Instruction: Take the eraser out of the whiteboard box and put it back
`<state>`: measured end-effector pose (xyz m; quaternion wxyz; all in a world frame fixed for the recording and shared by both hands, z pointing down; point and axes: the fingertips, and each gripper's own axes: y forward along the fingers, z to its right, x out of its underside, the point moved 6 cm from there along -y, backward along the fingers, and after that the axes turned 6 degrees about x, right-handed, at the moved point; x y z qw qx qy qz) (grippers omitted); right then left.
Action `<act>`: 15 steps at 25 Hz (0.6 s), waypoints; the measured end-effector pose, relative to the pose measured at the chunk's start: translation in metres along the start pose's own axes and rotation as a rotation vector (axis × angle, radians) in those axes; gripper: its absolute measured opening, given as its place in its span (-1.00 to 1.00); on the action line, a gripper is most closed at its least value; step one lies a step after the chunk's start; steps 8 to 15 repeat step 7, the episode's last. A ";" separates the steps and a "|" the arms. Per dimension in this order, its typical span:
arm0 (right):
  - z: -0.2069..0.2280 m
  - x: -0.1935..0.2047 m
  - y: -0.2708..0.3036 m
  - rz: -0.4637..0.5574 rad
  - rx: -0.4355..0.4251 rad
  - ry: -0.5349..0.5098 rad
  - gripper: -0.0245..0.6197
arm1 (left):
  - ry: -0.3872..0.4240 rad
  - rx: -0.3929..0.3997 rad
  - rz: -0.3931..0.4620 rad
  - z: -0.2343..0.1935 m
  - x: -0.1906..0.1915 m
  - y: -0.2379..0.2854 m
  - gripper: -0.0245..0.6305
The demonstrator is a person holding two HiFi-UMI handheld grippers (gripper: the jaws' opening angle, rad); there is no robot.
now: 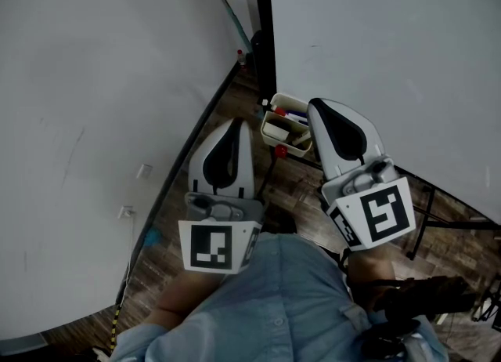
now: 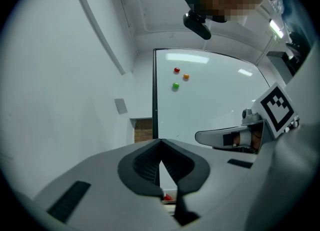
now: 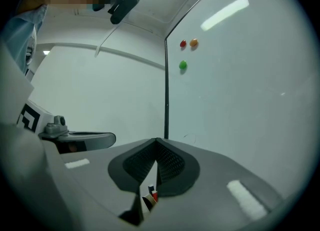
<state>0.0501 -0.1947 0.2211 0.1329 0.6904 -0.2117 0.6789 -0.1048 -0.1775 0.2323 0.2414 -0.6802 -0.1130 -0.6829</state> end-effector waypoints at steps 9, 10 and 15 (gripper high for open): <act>0.000 -0.002 -0.005 0.009 -0.006 0.001 -0.92 | 0.019 -0.013 0.026 0.004 -0.004 -0.004 -0.91; 0.000 -0.002 -0.005 0.009 -0.006 0.001 -0.92 | 0.019 -0.013 0.026 0.004 -0.004 -0.004 -0.91; 0.000 -0.002 -0.005 0.009 -0.006 0.001 -0.92 | 0.019 -0.013 0.026 0.004 -0.004 -0.004 -0.91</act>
